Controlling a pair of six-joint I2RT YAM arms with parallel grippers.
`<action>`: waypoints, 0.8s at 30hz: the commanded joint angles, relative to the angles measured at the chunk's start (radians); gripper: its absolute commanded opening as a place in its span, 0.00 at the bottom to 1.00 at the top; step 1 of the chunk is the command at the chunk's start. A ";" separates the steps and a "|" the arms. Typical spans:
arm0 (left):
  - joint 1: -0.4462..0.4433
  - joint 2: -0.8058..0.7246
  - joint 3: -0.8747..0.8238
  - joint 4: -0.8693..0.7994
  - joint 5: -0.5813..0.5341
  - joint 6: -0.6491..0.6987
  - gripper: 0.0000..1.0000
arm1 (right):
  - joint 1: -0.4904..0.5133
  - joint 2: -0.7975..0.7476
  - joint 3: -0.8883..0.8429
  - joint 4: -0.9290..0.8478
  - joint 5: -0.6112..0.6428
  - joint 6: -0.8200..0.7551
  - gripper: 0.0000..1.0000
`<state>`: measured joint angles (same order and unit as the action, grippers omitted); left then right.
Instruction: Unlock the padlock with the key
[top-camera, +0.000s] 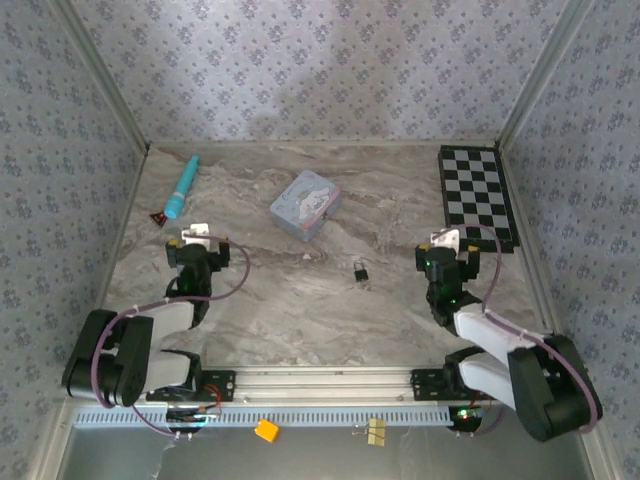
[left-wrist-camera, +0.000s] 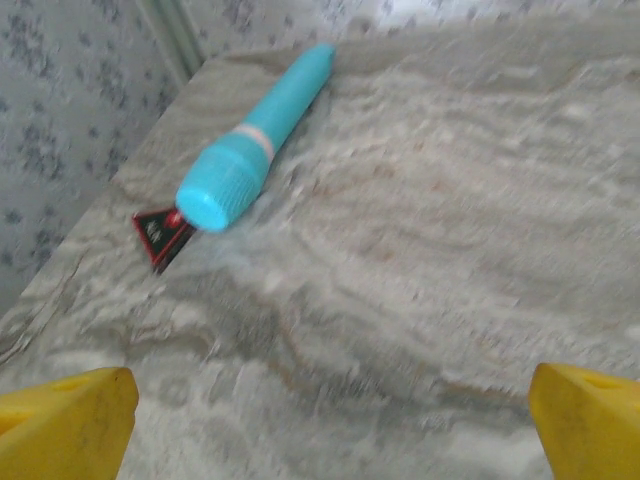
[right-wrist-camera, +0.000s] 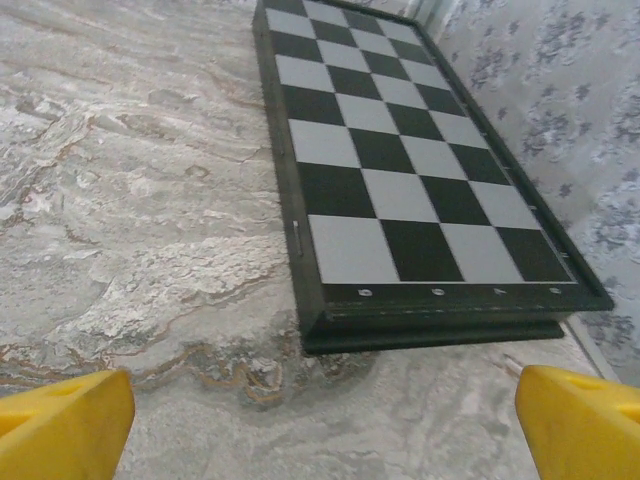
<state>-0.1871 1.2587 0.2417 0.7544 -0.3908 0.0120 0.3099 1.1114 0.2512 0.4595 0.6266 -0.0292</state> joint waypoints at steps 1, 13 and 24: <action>0.033 0.009 -0.015 0.147 0.077 0.015 1.00 | -0.002 0.078 0.001 0.210 -0.069 -0.091 0.99; 0.118 0.293 0.085 0.266 0.135 -0.006 1.00 | -0.160 0.331 0.013 0.543 -0.375 -0.144 0.99; 0.146 0.277 0.146 0.114 0.097 -0.065 1.00 | -0.324 0.419 0.123 0.400 -0.488 0.019 0.99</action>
<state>-0.0456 1.5505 0.3779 0.8864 -0.2916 -0.0319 0.0101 1.5284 0.3416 0.8768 0.1646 -0.0669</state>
